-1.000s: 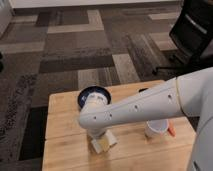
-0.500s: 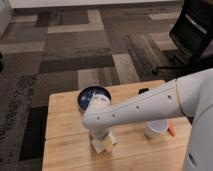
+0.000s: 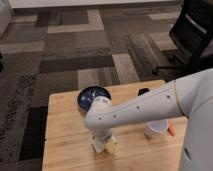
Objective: Wipe the white sponge on the table
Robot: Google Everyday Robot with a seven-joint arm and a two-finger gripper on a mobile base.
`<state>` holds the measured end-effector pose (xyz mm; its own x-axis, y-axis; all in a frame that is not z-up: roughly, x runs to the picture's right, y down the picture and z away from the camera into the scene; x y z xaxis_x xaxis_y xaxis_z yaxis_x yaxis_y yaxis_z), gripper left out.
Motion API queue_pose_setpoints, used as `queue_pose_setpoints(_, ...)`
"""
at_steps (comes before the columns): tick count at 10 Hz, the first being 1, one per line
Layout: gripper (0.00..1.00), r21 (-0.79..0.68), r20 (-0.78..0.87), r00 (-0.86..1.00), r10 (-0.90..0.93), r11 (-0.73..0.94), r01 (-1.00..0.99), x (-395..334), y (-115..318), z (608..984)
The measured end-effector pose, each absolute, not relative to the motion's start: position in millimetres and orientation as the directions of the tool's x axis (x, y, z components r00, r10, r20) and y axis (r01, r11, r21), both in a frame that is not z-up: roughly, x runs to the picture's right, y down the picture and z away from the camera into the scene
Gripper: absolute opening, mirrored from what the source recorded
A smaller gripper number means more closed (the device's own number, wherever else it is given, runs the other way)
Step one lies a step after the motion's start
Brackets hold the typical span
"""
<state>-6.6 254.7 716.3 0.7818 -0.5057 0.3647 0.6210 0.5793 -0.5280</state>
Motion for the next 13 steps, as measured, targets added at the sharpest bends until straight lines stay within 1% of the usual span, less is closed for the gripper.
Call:
queue_pose_setpoints(1, 0.35, -0.530, 0.363, 0.781, -0.508, 0.577, 0.621, -7.1, 255.4, 715.8)
queue_pose_setpoints(2, 0.23, -0.532, 0.363, 0.779, -0.511, 0.573, 0.623, -8.9, 256.6, 714.7)
queue_pose_setpoints(3, 0.06, -0.533, 0.365, 0.775, -0.517, 0.566, 0.629, -12.3, 257.8, 712.8)
queue_pose_setpoints(4, 0.03, -0.531, 0.370, 0.769, -0.522, 0.560, 0.636, -16.1, 258.3, 711.5)
queue_pose_setpoints(11, 0.02, -0.426, 0.478, 0.641, -0.601, 0.480, 0.767, -89.2, 258.1, 705.9)
queue_pose_setpoints(13, 0.02, -0.390, 0.492, 0.614, -0.617, 0.474, 0.789, -105.5, 247.1, 712.3)
